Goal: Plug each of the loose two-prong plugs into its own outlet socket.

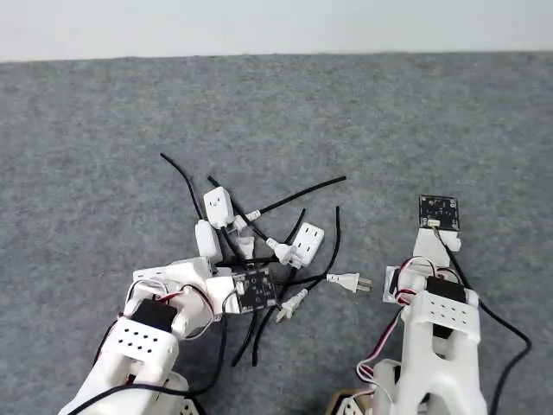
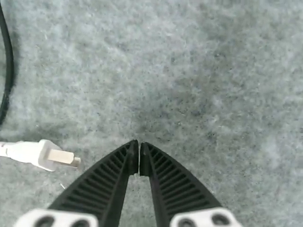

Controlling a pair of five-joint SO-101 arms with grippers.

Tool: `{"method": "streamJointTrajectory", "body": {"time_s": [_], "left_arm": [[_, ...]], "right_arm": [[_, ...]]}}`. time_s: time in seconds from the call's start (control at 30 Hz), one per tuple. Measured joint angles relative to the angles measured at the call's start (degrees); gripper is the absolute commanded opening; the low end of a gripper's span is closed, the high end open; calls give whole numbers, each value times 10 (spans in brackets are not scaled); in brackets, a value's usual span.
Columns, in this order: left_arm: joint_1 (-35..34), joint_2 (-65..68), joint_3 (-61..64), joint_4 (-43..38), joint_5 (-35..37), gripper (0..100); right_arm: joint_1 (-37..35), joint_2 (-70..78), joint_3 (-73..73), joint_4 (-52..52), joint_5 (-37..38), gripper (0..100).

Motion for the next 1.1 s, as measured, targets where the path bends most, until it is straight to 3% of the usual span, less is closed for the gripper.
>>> {"method": "streamJointTrajectory", "body": {"time_s": [0.3,0.47,0.63,0.8,0.93,1.1], "left_arm": [[-9,6,1,-18,21,103],[-16,6,1,-18,-2,99],[-16,2,1,-18,-6,10],[-33,8,10,-84,-4,73],[-74,8,19,-165,76,202],[-98,5,32,-185,119,202]], "right_arm": [[0,0,0,0,11,13],[0,0,0,0,11,13],[0,0,0,0,11,13],[0,0,0,0,11,13],[0,0,0,0,11,13],[0,0,0,0,11,13]]}}
